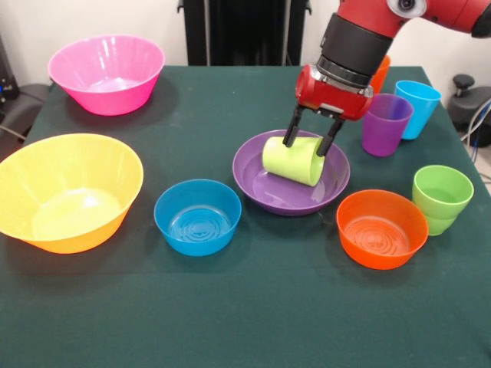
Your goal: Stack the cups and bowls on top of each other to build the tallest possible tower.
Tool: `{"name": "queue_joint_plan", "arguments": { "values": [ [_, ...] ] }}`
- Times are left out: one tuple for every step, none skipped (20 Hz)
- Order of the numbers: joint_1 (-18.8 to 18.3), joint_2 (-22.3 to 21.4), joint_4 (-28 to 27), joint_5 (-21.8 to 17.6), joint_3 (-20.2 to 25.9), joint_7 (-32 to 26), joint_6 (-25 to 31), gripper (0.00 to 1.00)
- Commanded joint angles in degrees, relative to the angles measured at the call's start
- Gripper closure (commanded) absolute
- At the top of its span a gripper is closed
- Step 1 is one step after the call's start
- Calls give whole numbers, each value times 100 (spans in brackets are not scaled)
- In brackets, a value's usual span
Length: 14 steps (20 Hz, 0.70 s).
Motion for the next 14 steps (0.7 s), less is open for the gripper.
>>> {"name": "queue_joint_plan", "arguments": {
  "values": [
    [-95, 48, -649, 288, 673, 1803, -465, 0],
    [-106, 54, -648, 284, 647, 1804, -502, 0],
    [-112, 55, -642, 278, 636, 1804, -527, 0],
    [-129, 65, -637, 273, 592, 1809, -588, 0],
    [-136, 74, -625, 268, 566, 1810, -615, 0],
    [-149, 115, -596, 263, 489, 1821, -691, 0],
    [-154, 130, -577, 260, 461, 1825, -717, 0],
    [-167, 183, -545, 261, 377, 1840, -808, 0],
    [-174, 210, -530, 265, 343, 1846, -834, 0],
    [-178, 242, -512, 277, 321, 1855, -824, 0],
    [-181, 254, -510, 284, 311, 1858, -830, 0],
    [-196, 308, -499, 297, 257, 1867, -858, 0],
    [-213, 352, -490, 305, 197, 1874, -908, 0],
    [-253, 444, -463, 312, 65, 1885, -1017, 0]
  ]
}}
